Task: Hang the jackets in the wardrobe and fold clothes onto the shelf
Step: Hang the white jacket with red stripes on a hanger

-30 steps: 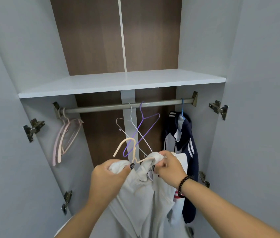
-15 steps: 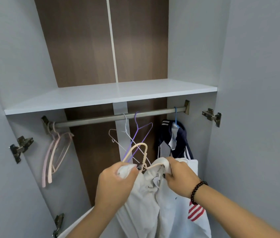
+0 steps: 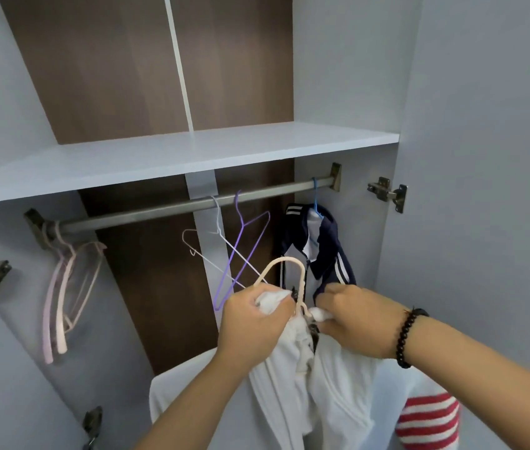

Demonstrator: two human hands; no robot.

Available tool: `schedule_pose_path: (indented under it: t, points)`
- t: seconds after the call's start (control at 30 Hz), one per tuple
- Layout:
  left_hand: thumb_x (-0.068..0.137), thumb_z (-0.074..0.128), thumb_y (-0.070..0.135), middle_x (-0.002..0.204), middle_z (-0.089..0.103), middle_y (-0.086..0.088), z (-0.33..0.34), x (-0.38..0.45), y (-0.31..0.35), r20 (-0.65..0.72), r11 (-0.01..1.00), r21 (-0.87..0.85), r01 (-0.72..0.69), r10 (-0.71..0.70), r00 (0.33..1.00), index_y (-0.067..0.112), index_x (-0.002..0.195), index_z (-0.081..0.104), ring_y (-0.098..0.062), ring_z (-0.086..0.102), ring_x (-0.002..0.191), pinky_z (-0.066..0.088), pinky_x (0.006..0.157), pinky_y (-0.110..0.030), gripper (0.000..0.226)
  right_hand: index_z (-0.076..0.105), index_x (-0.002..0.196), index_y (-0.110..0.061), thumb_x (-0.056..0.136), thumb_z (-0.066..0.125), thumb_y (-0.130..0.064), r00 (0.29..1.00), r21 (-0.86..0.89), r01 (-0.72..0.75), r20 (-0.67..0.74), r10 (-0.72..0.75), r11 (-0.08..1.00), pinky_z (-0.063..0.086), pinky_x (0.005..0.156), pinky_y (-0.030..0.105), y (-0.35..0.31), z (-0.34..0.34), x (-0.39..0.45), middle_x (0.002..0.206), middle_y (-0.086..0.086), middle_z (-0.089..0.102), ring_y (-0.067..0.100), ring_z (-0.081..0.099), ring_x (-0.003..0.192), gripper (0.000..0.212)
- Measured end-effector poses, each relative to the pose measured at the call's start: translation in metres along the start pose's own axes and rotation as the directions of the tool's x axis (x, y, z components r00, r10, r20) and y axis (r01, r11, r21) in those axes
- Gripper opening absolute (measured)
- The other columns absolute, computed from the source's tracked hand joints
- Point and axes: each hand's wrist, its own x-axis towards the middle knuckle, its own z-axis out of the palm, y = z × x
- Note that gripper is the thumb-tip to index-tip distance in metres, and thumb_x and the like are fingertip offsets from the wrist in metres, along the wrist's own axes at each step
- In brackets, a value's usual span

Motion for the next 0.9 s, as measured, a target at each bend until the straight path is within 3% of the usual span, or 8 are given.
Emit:
schedule_pose_path:
  t: [0.07,0.13,0.27,0.37,0.53,0.7,0.83,0.9]
  points:
    - [0.067,0.064,0.043,0.074,0.07,0.018,0.01,0.004,-0.007,-0.016,0.999,0.032,0.029,-0.029,0.999,0.04,0.072,0.069,-0.001,0.065,0.073,0.05,0.065,-0.017,0.008,0.046,0.092,-0.024,0.098,0.041,-0.039,0.999,0.082,-0.024,0.043,0.02,0.996,0.044,0.066,0.031,0.009,0.011,0.004,0.091,-0.001,0.058,0.021,0.055,0.078,0.017]
    - [0.075,0.069,0.041,0.077,0.067,0.025,0.019,0.005,-0.015,-0.083,0.989,0.137,0.05,-0.039,0.996,0.045,0.074,0.065,0.003,0.062,0.077,0.046,0.066,-0.014,0.006,0.048,0.097,-0.027,0.098,0.043,-0.036,1.0,0.196,-0.022,-0.009,0.025,0.98,0.047,0.065,0.034,0.015,0.023,0.007,0.083,-0.001,0.061,0.02,0.055,0.074,0.01]
    - [0.086,0.066,0.042,0.09,0.067,0.02,0.047,0.001,-0.025,-0.165,0.948,0.318,-0.006,0.061,0.984,0.038,0.099,0.067,0.0,0.056,0.086,0.044,0.077,-0.021,0.015,0.056,0.098,-0.031,0.096,0.047,-0.024,0.99,0.332,-0.09,-0.068,0.119,0.939,0.051,0.068,0.037,0.04,0.029,0.001,0.073,-0.005,0.061,0.017,0.057,0.069,0.011]
    - [0.087,0.065,0.044,0.1,0.064,0.026,0.074,-0.002,-0.029,-0.083,0.98,0.196,0.034,-0.018,0.996,0.036,0.113,0.065,0.001,0.058,0.095,0.047,0.084,-0.02,0.027,0.057,0.091,-0.025,0.094,0.047,-0.019,0.979,0.336,-0.186,-0.019,0.204,0.923,0.053,0.07,0.038,0.066,0.021,-0.006,0.075,0.0,0.063,0.022,0.06,0.073,0.012]
    - [0.092,0.063,0.023,0.093,0.069,0.021,0.117,0.009,-0.037,-0.104,0.978,0.139,0.155,-0.141,0.984,0.031,0.113,0.067,-0.003,0.064,0.087,0.045,0.073,-0.011,0.023,0.054,0.078,-0.016,0.086,0.044,-0.009,0.963,0.26,-0.24,-0.054,0.263,0.935,0.048,0.058,0.033,0.101,0.007,0.001,0.071,0.003,0.058,0.027,0.06,0.073,0.015]
    - [0.085,0.072,0.021,0.077,0.063,0.021,0.149,0.025,-0.038,-0.194,0.949,0.236,0.209,-0.165,0.967,0.023,0.1,0.073,-0.002,0.061,0.071,0.038,0.063,-0.002,0.015,0.061,0.082,-0.017,0.085,0.046,-0.008,0.952,0.278,-0.273,-0.063,0.301,0.921,0.041,0.053,0.027,0.131,0.012,0.005,0.077,0.003,0.062,0.026,0.056,0.07,0.017]
    - [0.073,0.082,0.024,0.058,0.057,-0.006,0.167,0.03,-0.039,-0.254,0.921,0.243,0.304,-0.242,0.937,0.008,0.068,0.062,-0.013,0.041,0.052,0.035,0.051,-0.018,0.026,0.057,0.079,-0.013,0.08,0.044,-0.004,0.941,0.322,-0.288,-0.079,0.329,0.902,0.035,0.049,0.027,0.154,0.019,0.007,0.066,0.001,0.053,0.024,0.047,0.06,0.016]
    - [0.07,0.083,0.023,0.056,0.054,-0.004,0.174,0.031,-0.035,-0.264,0.917,0.225,0.329,-0.268,0.927,0.009,0.065,0.059,-0.009,0.038,0.049,0.035,0.05,-0.018,0.028,0.056,0.077,-0.012,0.078,0.044,-0.003,0.938,0.346,-0.287,-0.086,0.335,0.893,0.035,0.049,0.027,0.162,0.022,0.01,0.063,0.001,0.05,0.023,0.045,0.058,0.015]
